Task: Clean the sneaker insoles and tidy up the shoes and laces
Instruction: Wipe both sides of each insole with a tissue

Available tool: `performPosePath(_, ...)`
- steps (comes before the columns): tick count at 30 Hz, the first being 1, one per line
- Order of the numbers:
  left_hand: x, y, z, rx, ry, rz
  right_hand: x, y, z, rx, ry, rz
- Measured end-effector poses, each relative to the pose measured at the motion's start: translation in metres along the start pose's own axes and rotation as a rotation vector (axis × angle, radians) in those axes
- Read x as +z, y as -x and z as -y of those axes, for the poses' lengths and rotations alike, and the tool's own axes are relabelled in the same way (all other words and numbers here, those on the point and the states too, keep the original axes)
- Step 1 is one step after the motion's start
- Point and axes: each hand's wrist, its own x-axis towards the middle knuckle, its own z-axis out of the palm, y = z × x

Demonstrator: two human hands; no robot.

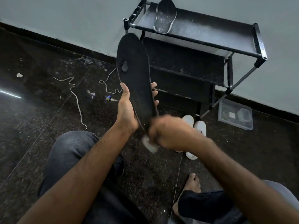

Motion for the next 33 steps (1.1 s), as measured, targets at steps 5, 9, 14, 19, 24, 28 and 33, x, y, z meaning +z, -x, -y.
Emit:
performPosePath(5,0.001,0.001,0.0,0.048,-0.051,0.003,-0.032,0.026,-0.014,0.078,-0.064,0.369)
performPosePath(9,0.003,0.001,0.001,0.005,-0.032,0.027,-0.057,0.019,-0.019,0.071,-0.445,-0.375)
performPosePath(14,0.006,0.001,0.001,-0.027,-0.011,0.034,-0.007,-0.008,-0.01,0.047,-0.195,-0.458)
performPosePath(19,0.001,0.001,0.0,0.065,-0.095,-0.007,-0.03,0.022,-0.007,0.013,-0.145,0.525)
performPosePath(24,0.005,0.003,0.003,-0.009,-0.109,0.009,-0.073,0.008,-0.024,0.075,-0.355,-0.455)
performPosePath(28,0.007,0.002,0.003,-0.032,-0.069,0.003,-0.038,-0.03,-0.023,0.048,-0.014,-0.806)
performPosePath(33,-0.001,-0.004,0.005,-0.046,-0.035,-0.024,-0.017,-0.008,-0.031,0.097,0.266,0.118)
